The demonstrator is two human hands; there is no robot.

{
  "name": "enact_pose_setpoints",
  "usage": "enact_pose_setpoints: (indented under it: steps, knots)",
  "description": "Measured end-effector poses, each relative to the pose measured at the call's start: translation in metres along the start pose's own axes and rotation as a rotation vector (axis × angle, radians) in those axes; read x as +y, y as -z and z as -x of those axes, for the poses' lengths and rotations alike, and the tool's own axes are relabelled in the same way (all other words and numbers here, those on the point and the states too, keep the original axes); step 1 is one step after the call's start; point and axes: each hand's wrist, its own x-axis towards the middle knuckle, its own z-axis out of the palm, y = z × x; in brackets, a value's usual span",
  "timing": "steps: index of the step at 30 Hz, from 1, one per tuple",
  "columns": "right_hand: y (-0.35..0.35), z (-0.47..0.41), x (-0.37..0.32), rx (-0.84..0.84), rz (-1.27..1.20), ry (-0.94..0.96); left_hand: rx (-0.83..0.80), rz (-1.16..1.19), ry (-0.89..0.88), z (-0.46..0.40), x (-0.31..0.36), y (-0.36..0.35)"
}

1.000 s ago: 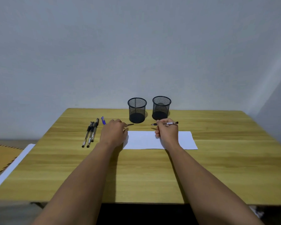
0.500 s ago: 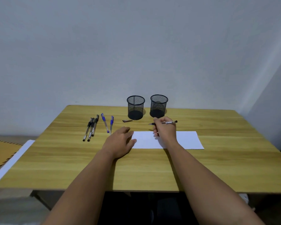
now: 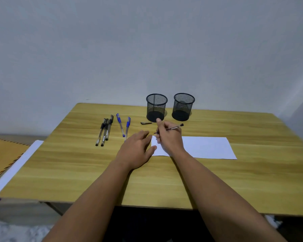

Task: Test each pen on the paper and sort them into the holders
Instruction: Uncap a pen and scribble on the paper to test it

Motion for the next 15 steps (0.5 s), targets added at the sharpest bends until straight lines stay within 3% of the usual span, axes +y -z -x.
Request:
enact_pose_setpoints:
  steps: [15]
  knots:
    - [0.002,-0.002,0.011,0.006,0.193,0.025,0.007,0.044,0.057,0.002,0.000,-0.002]
